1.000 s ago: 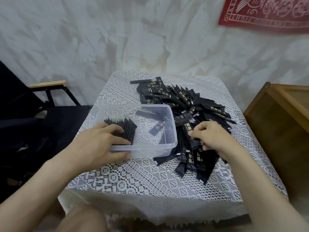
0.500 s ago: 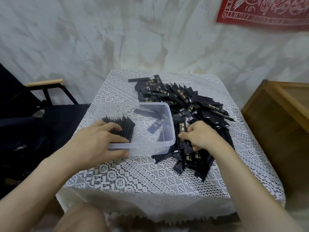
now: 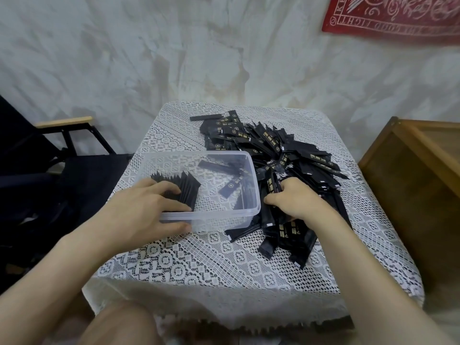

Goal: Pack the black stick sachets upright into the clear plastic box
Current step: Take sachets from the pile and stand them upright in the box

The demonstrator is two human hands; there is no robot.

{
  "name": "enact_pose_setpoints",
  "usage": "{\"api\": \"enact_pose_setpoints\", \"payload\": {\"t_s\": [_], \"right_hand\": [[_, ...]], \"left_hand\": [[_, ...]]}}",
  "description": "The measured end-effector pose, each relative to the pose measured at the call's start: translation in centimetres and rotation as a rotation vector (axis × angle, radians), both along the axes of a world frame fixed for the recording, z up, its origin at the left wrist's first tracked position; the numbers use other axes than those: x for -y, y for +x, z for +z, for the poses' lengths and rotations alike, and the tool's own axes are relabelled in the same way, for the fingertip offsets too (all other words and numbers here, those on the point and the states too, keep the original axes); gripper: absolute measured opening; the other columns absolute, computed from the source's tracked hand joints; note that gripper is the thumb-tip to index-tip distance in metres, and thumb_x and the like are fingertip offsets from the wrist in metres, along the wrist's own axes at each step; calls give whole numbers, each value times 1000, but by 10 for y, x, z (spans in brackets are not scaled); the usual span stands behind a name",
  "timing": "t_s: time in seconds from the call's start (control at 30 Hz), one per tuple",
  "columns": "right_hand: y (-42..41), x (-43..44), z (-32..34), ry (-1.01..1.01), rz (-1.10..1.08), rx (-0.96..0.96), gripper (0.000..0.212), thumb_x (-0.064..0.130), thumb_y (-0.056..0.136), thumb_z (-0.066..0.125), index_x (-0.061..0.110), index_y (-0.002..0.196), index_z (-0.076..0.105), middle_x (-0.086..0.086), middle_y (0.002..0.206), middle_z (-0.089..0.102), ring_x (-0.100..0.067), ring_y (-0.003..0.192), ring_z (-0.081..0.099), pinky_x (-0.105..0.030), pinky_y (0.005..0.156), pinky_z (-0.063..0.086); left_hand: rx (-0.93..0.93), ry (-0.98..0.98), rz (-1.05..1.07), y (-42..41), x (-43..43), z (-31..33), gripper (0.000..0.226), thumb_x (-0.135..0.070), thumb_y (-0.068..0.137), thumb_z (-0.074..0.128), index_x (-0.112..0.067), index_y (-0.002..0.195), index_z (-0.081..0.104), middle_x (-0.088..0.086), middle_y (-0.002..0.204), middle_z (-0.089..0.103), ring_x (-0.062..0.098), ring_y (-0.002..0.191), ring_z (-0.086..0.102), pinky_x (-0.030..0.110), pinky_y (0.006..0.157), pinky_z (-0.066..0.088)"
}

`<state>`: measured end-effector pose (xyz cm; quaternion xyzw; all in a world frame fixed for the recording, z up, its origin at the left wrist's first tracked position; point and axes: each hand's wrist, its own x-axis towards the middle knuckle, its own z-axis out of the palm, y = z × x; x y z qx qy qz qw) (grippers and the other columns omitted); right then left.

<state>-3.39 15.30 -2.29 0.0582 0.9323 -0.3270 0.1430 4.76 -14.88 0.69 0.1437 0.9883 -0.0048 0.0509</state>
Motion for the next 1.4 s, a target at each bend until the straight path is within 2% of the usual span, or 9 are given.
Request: {"api": "enact_pose_setpoints", "payload": {"t_s": [0.2, 0.43, 0.53, 0.7, 0.9, 1.0, 1.2, 1.33, 1.4], "right_hand": [[6, -12, 6, -129, 2, 43, 19, 20, 87, 73, 10, 97, 60, -7, 77, 57, -23, 67, 57, -32, 58, 51], [9, -2, 6, 43, 31, 32, 54, 55, 70, 74, 12, 98, 60, -8, 85, 69, -30, 70, 63, -41, 73, 58], [10, 0, 8, 130, 28, 27, 40, 45, 79, 72, 11, 97, 59, -12, 97, 70, -32, 86, 66, -38, 79, 55], [15, -15, 33, -24, -19, -22, 34, 38, 72, 63, 12, 92, 66, -11, 82, 76, -34, 74, 75, -54, 79, 61], [33, 26, 102, -279, 183, -208, 11, 18, 96, 65, 10, 90, 66, -5, 75, 71, -18, 65, 68, -35, 62, 61], [27, 75, 95, -167, 326, -173, 16, 25, 96, 62, 10, 93, 65, -9, 87, 74, -25, 75, 73, -37, 64, 60], [17, 126, 50, 313, 422, -13, 12, 19, 102, 51, 7, 100, 50, -9, 84, 56, -31, 84, 53, -31, 63, 38], [15, 133, 46, 311, 435, 55, 20, 28, 101, 55, 8, 103, 57, -10, 106, 63, -31, 99, 61, -31, 74, 41], [13, 131, 48, 228, 439, 88, 34, 42, 100, 58, 9, 108, 60, -6, 97, 63, -29, 102, 65, -32, 73, 44]], "left_hand": [[5, -5, 2, 0, 0, 0, 54, -89, 77, 34, -67, 122, 54, -29, 142, 38, 3, 122, 36, 24, 78, 37], [12, -28, 1, 0, -2, 2, 55, -88, 78, 34, -65, 124, 54, -30, 142, 38, 1, 121, 35, 20, 74, 29], [23, -30, 7, 0, -2, 3, 58, -90, 76, 31, -66, 124, 53, -31, 142, 37, 1, 122, 34, 14, 67, 27], [-5, -23, -16, -3, 2, -2, 78, -97, 64, 11, -68, 123, 52, -31, 140, 37, 0, 120, 35, 11, 63, 24], [-29, 16, -17, -3, 3, -5, 76, -96, 65, 13, -67, 122, 53, -32, 140, 38, 1, 121, 36, 23, 83, 43], [-35, 23, -19, -2, 4, -6, 74, -94, 67, 14, -66, 123, 54, -31, 138, 39, 3, 120, 38, 25, 87, 46], [-46, 43, -42, -3, 6, -7, 70, -90, 70, 17, -64, 123, 56, -24, 137, 46, 8, 115, 42, 33, 93, 48], [-60, 14, -50, -4, 6, -9, 68, -89, 75, 21, -62, 129, 53, -23, 140, 45, 9, 117, 42, 32, 89, 50], [-65, 10, -51, -4, 7, -9, 68, -90, 76, 21, -63, 130, 51, -23, 140, 44, 8, 117, 41, 30, 87, 50]]}}
